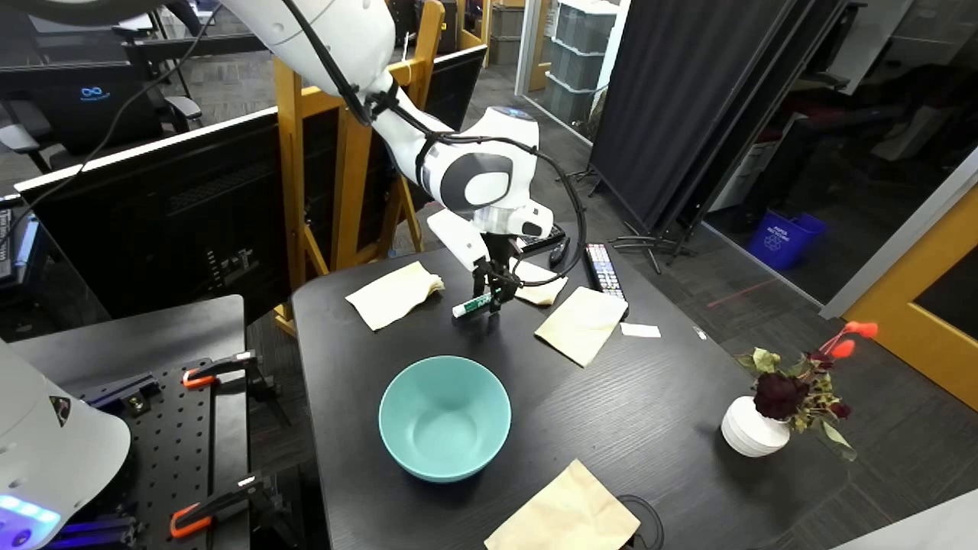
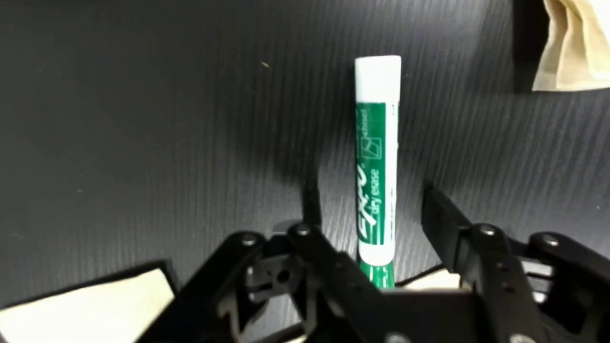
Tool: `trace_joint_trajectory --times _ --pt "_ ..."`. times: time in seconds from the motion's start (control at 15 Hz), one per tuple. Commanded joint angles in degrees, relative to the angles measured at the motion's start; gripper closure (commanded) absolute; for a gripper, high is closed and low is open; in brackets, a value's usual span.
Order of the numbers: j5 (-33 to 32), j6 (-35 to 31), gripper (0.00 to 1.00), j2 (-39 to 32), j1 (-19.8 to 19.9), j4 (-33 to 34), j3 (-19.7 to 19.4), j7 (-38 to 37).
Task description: Put the green marker in the bowl
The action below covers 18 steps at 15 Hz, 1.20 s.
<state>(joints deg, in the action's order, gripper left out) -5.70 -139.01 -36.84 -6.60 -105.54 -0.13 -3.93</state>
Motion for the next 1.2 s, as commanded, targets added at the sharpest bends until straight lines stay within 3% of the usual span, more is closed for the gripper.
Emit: trace_joint_trajectory --times 0.0,0.27,0.4,0.8,1.13 --pt "-0.96 1.71 0.71 -0.55 -0.88 1.72 -0.88 -1.76" --pt "-1.0 1.22 1.0 0.19 -0.89 1.4 -1.07 -2.02" --pt "-0.67 0.39 0.95 2.15 -0.72 -0.09 -1.28 -2.63" --pt "0.8 -2.13 0.95 12.3 -0.48 -6.82 -3.38 -12.07" --pt "-1.24 -3.26 0.95 23.91 -1.24 -15.78 -6.21 -24.88"
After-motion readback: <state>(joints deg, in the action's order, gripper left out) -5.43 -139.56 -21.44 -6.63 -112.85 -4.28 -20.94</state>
